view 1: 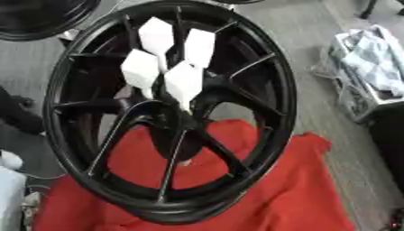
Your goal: Pull the pin out of the wheel hub.
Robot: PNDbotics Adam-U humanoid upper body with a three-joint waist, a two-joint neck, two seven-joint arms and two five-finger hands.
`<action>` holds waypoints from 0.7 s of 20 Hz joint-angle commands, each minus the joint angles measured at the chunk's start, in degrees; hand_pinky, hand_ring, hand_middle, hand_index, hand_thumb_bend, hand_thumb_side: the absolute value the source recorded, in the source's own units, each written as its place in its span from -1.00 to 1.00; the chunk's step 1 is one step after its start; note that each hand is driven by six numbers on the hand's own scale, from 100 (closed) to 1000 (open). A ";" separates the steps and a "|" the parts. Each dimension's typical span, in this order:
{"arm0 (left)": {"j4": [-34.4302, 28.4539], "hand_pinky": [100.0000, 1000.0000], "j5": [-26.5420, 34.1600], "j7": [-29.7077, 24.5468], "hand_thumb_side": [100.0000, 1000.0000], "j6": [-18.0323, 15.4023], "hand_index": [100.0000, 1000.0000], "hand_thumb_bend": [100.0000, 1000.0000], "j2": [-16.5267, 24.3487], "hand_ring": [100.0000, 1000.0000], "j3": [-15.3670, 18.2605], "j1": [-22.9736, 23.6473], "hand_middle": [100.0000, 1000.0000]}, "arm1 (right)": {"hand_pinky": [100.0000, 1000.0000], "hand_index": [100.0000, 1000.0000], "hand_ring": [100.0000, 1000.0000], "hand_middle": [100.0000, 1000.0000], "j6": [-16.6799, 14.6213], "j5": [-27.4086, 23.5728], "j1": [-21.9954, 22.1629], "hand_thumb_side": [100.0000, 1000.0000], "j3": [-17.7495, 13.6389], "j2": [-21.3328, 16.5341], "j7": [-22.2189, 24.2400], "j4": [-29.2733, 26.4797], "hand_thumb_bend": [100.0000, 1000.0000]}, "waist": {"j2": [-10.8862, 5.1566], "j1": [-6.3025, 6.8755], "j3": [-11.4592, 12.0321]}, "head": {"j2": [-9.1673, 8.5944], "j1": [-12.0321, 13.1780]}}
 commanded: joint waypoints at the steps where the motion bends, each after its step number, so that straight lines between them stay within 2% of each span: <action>1: -0.49 0.64 0.67 2.47 0.49 -1.02 0.67 -0.81 2.18 0.47 1.63 0.09 0.33 | 0.63 0.64 0.52 0.44 -0.18 4.49 -2.41 -0.34 2.98 1.66 2.40 2.77 -1.00 | -1.56 -0.21 -0.19 | 0.34 0.56; 6: -0.29 0.64 0.68 3.65 0.49 -1.39 0.66 -0.83 2.61 0.47 2.06 1.01 0.32 | 0.62 0.66 0.51 0.44 0.32 11.24 -2.83 -0.18 6.30 4.69 4.64 6.72 -1.00 | -1.76 0.00 -0.27 | 0.34 0.64; 14: -0.06 0.64 0.66 4.17 0.49 -1.25 0.65 -0.82 2.34 0.47 2.36 1.30 0.32 | 0.62 0.67 0.52 0.45 4.05 18.76 -2.58 -0.07 6.72 9.39 3.72 10.07 -0.98 | -1.80 0.10 -0.28 | 0.34 0.47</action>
